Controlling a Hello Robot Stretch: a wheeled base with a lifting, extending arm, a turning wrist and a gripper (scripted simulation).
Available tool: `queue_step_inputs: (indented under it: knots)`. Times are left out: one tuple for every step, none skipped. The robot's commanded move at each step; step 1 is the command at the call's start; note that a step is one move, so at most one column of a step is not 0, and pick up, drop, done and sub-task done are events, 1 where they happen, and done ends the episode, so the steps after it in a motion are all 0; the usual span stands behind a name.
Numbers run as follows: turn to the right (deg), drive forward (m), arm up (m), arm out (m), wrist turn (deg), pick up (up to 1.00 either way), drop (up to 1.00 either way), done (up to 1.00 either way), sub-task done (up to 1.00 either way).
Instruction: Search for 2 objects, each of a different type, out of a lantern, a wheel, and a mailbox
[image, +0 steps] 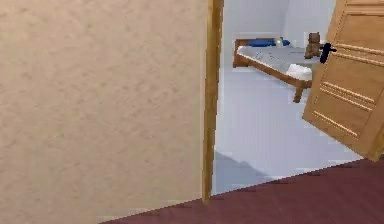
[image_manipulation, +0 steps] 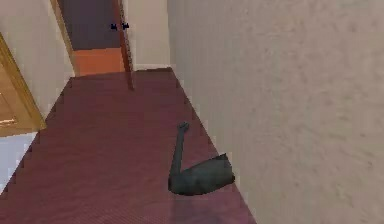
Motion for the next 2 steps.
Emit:
queue_step_inputs:
  knots:
    - [36.0,0.00,0.00,0.00,0.0,0.00,0.00,0.00,0.00]
    - [0.0,0.75,0.00,0.00,0.0,0.00,0.00,0.00,0.00]
